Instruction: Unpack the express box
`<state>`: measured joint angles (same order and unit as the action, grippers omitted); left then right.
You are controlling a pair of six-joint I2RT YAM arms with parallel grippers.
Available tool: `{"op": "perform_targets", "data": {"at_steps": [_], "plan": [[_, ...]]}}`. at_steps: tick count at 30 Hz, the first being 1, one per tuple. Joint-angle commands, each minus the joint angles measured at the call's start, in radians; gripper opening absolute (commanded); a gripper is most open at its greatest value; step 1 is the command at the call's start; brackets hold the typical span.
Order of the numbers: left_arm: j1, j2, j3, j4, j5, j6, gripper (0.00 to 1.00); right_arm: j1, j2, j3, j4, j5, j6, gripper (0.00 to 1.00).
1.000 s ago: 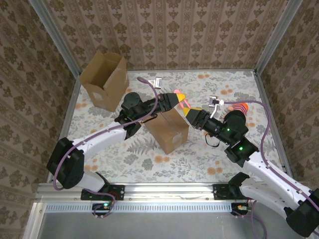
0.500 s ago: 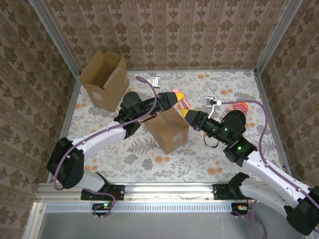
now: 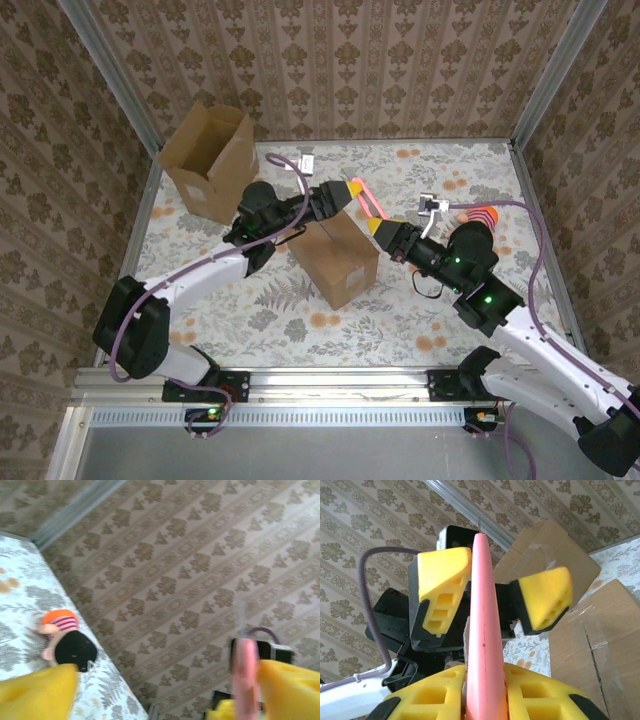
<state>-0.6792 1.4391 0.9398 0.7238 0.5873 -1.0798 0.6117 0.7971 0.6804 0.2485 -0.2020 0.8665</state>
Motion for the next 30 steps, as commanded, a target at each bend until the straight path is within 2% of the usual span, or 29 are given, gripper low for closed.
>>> {"op": "perform_targets", "data": {"at_steps": [1, 4, 6, 9, 12, 15, 18, 19, 20, 24, 30], "plan": [[0.06, -0.103, -0.015, -0.111, -0.005, 0.075, 1.0, 0.007, -0.028, 0.07, -0.106, 0.06, -0.07, 0.0], [0.108, -0.21, -0.006, -0.29, -0.004, 0.161, 1.0, 0.007, -0.017, 0.104, -0.205, 0.079, -0.113, 0.0], [0.13, -0.284, 0.019, -0.467, -0.026, 0.245, 1.0, 0.007, 0.001, 0.139, -0.276, 0.085, -0.151, 0.0], [0.139, -0.382, 0.083, -0.793, -0.118, 0.388, 0.97, 0.007, 0.042, 0.21, -0.4, 0.086, -0.218, 0.0], [0.143, -0.448, 0.127, -1.059, -0.225, 0.467, 0.81, 0.006, 0.093, 0.285, -0.51, 0.067, -0.293, 0.0], [0.144, -0.484, 0.127, -1.231, -0.319, 0.48, 0.53, 0.007, 0.168, 0.395, -0.64, 0.043, -0.381, 0.0], [0.144, -0.5, 0.081, -1.287, -0.344, 0.464, 0.19, 0.01, 0.243, 0.506, -0.757, 0.038, -0.466, 0.0], [0.142, -0.506, 0.051, -1.28, -0.337, 0.45, 0.03, 0.011, 0.267, 0.543, -0.78, 0.041, -0.494, 0.0], [0.139, -0.514, 0.017, -1.261, -0.328, 0.434, 0.0, 0.013, 0.288, 0.577, -0.831, 0.045, -0.52, 0.0], [0.086, -0.538, -0.099, -1.171, -0.299, 0.374, 0.0, 0.015, 0.35, 0.675, -0.904, 0.049, -0.603, 0.0], [-0.113, -0.536, -0.216, -1.079, -0.37, 0.284, 0.0, 0.016, 0.432, 0.77, -0.96, 0.058, -0.677, 0.0]]}}
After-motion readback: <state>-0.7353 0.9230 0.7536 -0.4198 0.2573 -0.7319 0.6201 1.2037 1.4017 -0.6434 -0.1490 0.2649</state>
